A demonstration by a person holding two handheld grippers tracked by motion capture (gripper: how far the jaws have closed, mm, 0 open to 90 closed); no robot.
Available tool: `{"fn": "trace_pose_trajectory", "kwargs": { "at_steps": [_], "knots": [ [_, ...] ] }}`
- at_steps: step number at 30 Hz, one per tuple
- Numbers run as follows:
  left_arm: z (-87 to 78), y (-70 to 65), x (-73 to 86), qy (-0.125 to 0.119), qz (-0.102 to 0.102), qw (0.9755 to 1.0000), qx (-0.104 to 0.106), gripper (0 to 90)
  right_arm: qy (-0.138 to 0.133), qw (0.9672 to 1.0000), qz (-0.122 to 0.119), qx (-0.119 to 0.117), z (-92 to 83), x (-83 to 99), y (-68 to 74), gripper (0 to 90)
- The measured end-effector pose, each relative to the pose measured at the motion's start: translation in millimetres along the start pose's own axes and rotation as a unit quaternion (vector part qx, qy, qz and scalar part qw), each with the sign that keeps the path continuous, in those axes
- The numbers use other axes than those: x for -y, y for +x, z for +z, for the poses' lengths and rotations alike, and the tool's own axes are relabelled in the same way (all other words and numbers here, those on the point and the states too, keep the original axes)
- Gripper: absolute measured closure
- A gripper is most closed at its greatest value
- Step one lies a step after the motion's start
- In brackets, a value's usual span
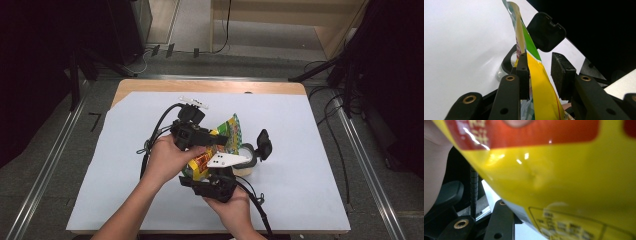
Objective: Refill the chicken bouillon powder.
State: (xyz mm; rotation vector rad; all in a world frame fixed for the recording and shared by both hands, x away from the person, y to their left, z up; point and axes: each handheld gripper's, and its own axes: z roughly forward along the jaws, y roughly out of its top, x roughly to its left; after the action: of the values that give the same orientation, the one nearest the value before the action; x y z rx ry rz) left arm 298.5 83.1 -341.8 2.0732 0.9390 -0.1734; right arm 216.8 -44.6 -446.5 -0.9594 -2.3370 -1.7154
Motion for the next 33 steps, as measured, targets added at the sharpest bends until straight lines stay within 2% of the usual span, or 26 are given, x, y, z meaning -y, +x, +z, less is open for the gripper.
{"fn": "trace_pose_trajectory", "kwargs": {
  "at_steps": [4, 16, 21, 33],
  "knots": [
    [1.1, 2.9, 0.3, 0.0, -0.009, 0.9999, 0.007, 69.5, 0.003, 1.0, -0.001, 0.002, 0.6, 0.2, -0.8, 66.1],
    [1.7, 3.2, 0.8, 0.0, -0.009, 0.9999, 0.007, 68.9, 0.007, 1.0, -0.005, 0.003, -0.3, 0.2, -1.3, 65.7],
    [1.8, 4.0, 0.8, -0.001, -0.01, 0.9999, 0.01, 69.0, 0.006, 0.9998, -0.016, 0.012, -0.3, 1.1, 0.8, 63.6],
    [3.3, 9.7, 0.0, 0.007, -0.025, 0.9995, 0.015, 69.3, 0.009, 0.9998, -0.012, 0.012, -0.4, 0.4, -1.0, 65.6]
  ]
}}
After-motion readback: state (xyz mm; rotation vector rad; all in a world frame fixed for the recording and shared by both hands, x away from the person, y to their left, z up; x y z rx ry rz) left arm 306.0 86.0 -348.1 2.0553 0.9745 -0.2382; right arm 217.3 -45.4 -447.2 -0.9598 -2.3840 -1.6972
